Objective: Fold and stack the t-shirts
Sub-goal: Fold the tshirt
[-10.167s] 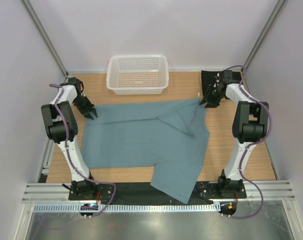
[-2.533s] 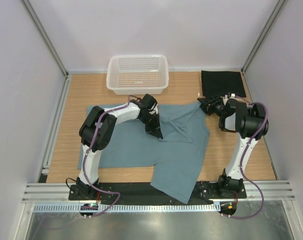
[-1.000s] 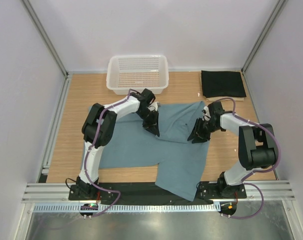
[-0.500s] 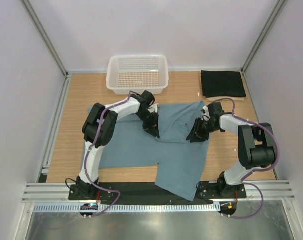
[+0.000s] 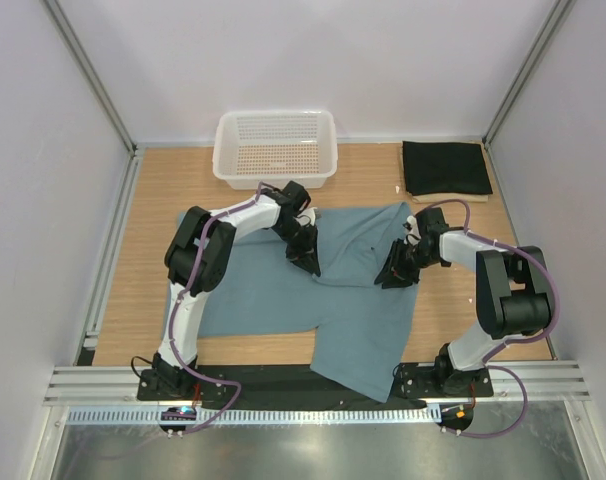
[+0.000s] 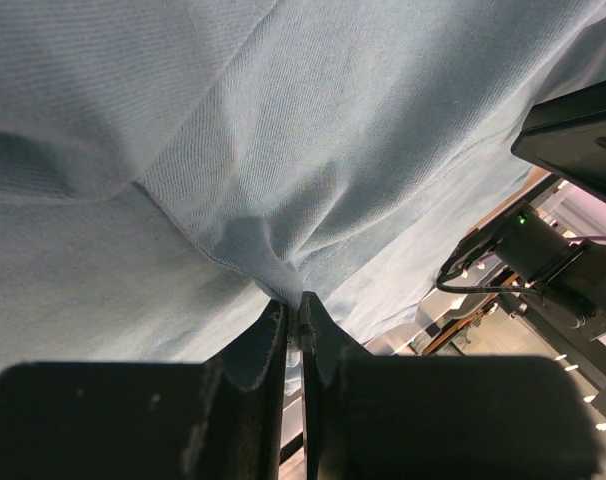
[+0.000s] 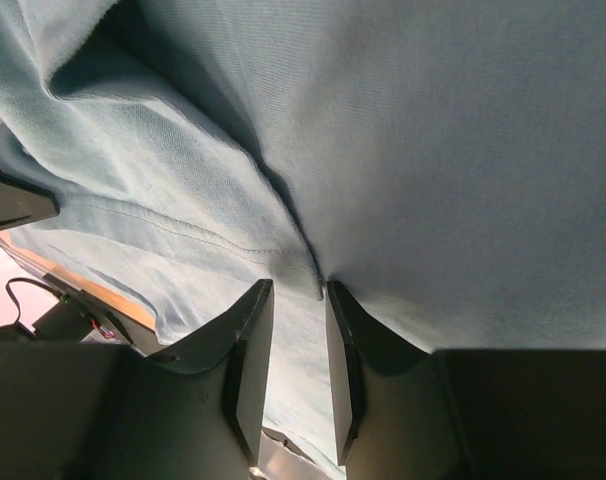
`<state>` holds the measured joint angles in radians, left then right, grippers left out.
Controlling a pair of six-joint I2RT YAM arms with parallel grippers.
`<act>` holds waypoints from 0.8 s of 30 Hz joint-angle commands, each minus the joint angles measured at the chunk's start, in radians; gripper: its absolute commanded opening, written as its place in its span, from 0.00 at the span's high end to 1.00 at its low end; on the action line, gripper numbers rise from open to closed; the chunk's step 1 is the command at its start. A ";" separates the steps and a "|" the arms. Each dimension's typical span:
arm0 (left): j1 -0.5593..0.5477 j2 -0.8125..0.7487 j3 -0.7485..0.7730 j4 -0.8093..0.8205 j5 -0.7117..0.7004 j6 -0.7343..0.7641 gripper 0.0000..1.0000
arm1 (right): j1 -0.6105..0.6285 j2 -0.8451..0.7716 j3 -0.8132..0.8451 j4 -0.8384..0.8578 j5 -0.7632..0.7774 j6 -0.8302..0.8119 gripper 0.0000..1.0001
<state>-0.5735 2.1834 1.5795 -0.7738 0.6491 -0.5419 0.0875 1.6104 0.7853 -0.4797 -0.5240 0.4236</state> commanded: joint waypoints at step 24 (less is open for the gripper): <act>0.003 -0.017 -0.013 -0.038 -0.008 -0.015 0.92 | 0.001 -0.185 -0.064 -0.188 -0.085 -0.023 0.98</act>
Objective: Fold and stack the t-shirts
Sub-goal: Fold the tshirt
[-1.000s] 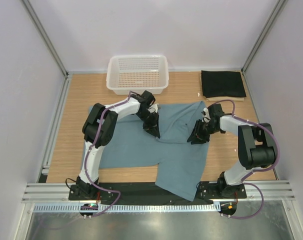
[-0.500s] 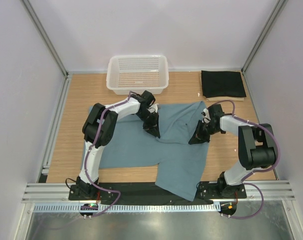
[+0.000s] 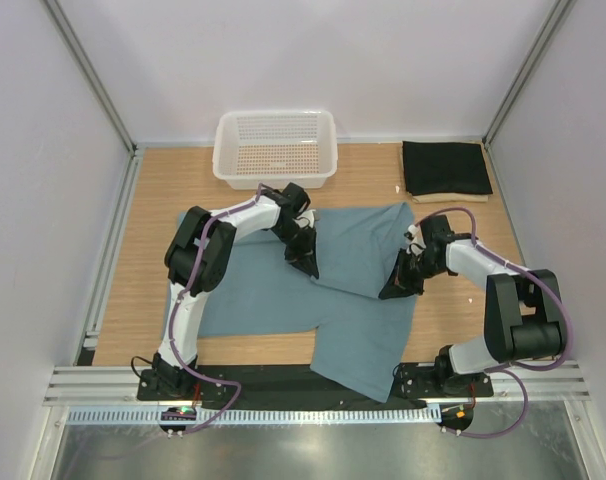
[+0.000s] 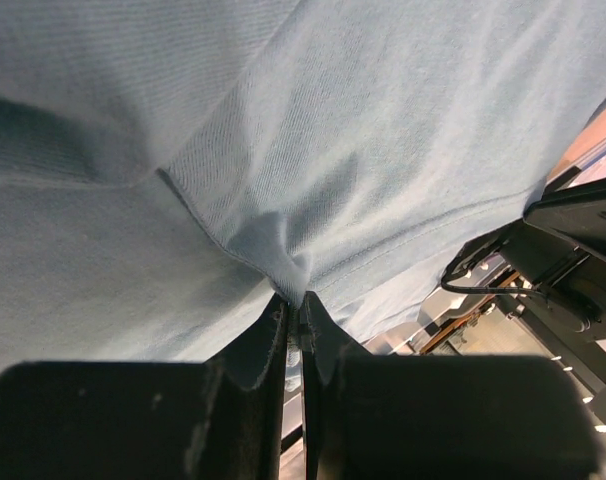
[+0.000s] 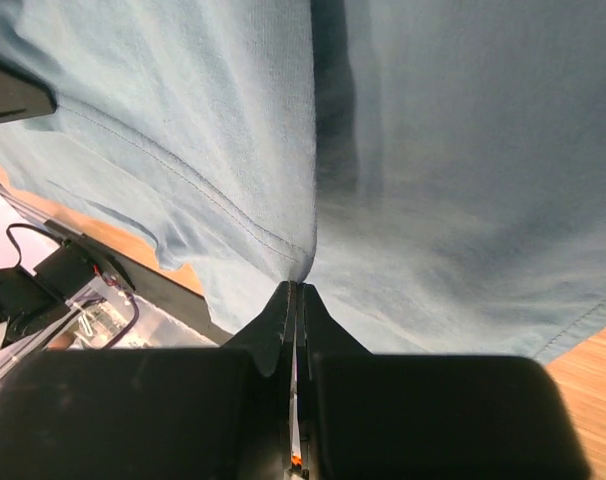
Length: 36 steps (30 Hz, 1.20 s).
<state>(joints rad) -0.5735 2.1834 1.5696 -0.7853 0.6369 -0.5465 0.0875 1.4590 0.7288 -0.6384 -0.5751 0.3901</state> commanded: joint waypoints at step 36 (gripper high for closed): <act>0.003 -0.013 0.001 -0.117 -0.005 0.086 0.78 | 0.009 -0.074 -0.043 -0.168 0.038 0.062 0.89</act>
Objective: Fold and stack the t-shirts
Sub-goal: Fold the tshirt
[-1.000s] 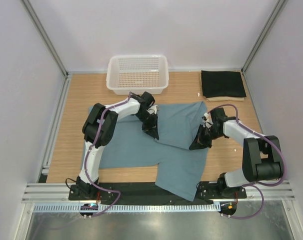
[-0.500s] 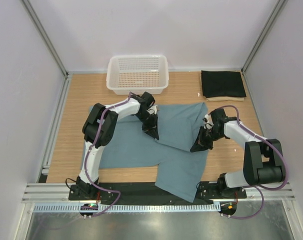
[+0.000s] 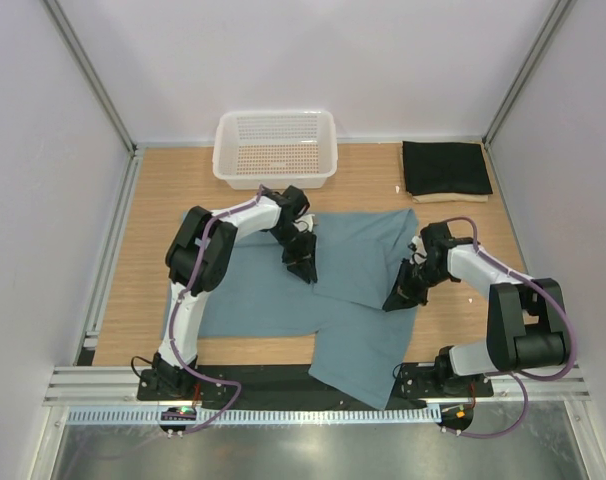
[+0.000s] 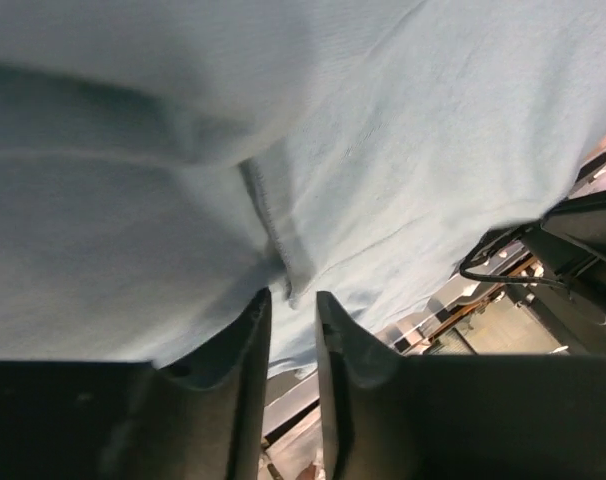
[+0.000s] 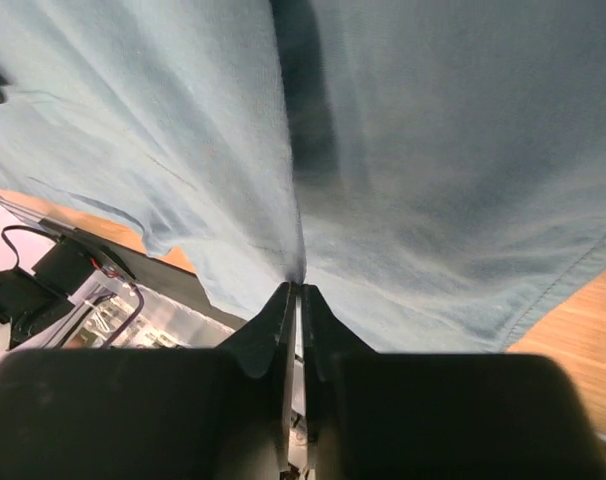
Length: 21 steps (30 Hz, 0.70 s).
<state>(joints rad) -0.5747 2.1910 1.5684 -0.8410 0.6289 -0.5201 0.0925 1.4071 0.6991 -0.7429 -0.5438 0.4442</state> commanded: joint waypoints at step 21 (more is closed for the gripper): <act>0.647 -0.268 -0.033 0.109 -0.152 0.042 0.72 | -0.155 0.461 0.727 0.237 0.329 0.053 0.42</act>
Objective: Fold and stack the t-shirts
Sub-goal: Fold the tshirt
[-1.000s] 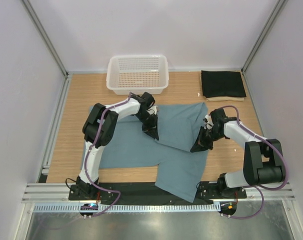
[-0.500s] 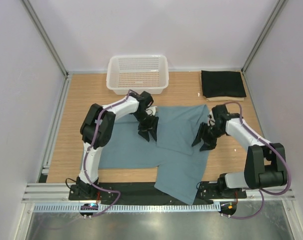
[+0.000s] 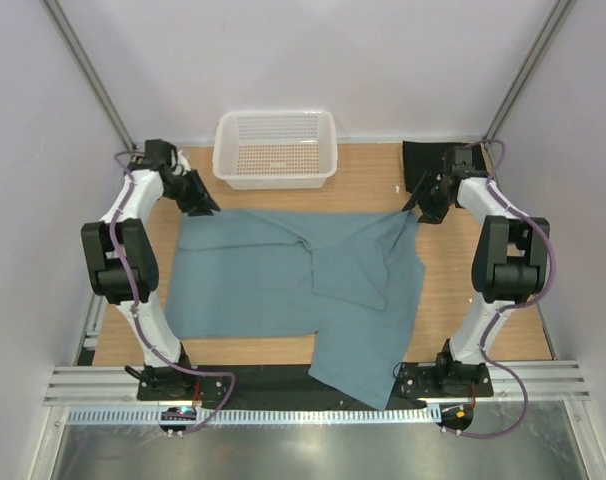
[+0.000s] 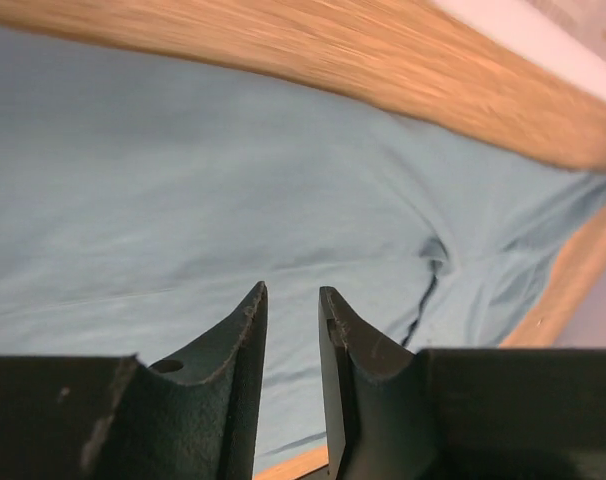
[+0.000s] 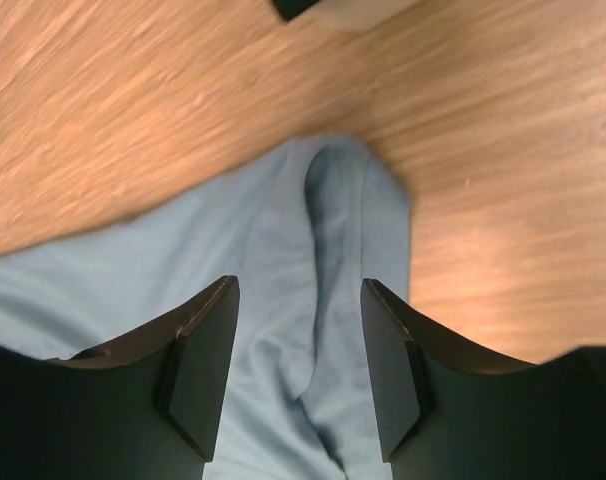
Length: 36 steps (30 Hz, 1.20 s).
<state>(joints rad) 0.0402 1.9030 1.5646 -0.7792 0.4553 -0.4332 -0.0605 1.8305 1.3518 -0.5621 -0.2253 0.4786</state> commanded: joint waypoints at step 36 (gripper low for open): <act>0.190 0.175 -0.083 -0.117 -0.144 -0.055 0.78 | -0.001 0.288 0.259 -0.007 -0.052 -0.018 0.78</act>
<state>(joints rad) 0.2264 2.0529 1.4479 -0.8463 0.3500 -0.4740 -0.0666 2.1155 1.5509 -0.5724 -0.2733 0.4694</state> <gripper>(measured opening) 0.223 0.237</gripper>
